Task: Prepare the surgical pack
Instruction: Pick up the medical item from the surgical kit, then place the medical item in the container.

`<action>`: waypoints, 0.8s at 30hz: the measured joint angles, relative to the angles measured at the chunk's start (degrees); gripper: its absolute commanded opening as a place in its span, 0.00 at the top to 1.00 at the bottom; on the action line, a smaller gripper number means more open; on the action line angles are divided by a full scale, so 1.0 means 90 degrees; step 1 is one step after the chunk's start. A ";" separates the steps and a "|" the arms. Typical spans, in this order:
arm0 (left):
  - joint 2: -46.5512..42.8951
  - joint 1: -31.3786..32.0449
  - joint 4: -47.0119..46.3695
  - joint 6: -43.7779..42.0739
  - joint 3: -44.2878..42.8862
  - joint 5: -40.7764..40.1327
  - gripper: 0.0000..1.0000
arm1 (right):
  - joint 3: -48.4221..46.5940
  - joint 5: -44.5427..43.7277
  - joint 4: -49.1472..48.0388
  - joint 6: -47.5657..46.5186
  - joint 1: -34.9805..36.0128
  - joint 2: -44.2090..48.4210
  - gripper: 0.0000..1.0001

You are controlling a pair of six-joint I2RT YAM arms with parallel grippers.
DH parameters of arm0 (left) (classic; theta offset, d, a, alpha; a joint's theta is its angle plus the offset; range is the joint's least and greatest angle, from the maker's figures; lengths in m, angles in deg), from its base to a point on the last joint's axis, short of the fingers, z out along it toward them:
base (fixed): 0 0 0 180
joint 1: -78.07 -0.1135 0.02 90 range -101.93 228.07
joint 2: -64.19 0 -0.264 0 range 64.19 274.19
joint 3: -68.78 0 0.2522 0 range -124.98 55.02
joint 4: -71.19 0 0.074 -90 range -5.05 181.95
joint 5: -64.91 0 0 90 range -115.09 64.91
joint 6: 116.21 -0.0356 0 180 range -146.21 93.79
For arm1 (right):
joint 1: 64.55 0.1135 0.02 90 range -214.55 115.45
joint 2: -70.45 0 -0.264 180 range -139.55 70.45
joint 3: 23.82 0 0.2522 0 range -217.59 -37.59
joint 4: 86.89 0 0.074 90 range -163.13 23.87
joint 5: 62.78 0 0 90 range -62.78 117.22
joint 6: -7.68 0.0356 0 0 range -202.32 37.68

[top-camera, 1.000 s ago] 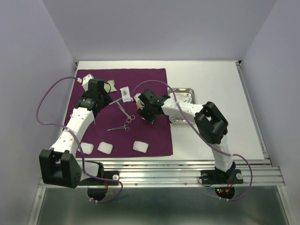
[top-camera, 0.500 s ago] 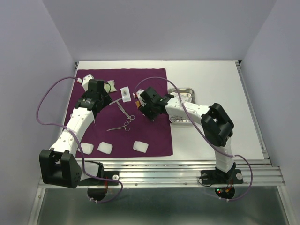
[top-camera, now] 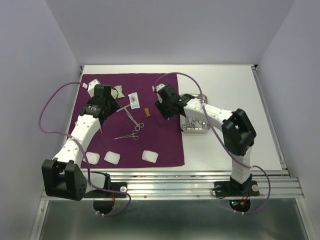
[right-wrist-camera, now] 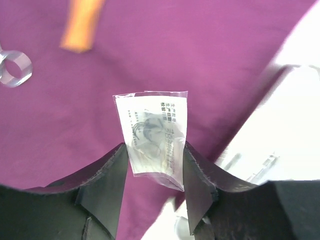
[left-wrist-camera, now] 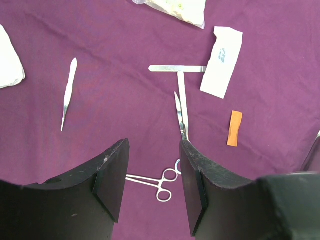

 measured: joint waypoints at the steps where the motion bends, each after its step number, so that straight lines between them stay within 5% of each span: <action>1: 0.0000 0.0000 -0.0002 -0.0002 0.0000 0.0000 0.44 | 0.0010 0.0002 -0.0022 0.0121 -0.0165 0.0070 0.48; 11: 0.0000 0.0000 -0.0002 -0.0005 0.0000 0.0017 0.44 | 0.0406 -0.0100 -0.0248 0.1020 -0.1902 0.0697 0.45; 24: 0.0002 0.0000 -0.0005 -0.0005 0.0000 0.0017 0.44 | 0.0476 -0.0255 -0.0379 0.1700 -0.2127 0.0024 0.39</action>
